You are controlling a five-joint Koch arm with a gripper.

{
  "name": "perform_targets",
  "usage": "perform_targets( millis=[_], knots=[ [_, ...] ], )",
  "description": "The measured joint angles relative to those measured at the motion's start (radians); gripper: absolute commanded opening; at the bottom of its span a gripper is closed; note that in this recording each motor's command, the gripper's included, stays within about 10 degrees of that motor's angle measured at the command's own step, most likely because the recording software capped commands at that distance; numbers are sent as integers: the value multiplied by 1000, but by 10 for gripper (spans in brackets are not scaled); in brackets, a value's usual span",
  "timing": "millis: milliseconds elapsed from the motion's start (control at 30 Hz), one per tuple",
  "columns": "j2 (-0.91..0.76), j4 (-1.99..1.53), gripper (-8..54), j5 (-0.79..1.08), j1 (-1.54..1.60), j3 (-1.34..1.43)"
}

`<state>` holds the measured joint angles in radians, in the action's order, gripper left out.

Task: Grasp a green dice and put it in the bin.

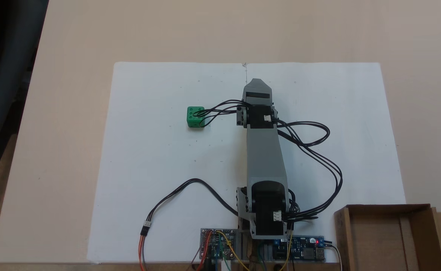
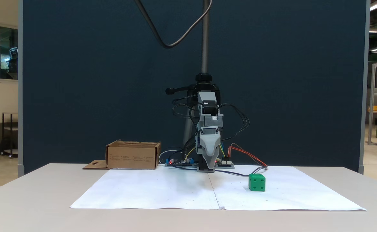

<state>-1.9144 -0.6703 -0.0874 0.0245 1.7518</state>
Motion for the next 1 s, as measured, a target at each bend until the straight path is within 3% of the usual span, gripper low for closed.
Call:
perform_targets(
  millis=[567, 767, 1000],
  knots=[
    [-75, -769, 422, -92, 87, -380],
    [-126, -816, 423, -178, 160, -385],
    [-52, -816, 422, -296, 285, -480]
  ],
)
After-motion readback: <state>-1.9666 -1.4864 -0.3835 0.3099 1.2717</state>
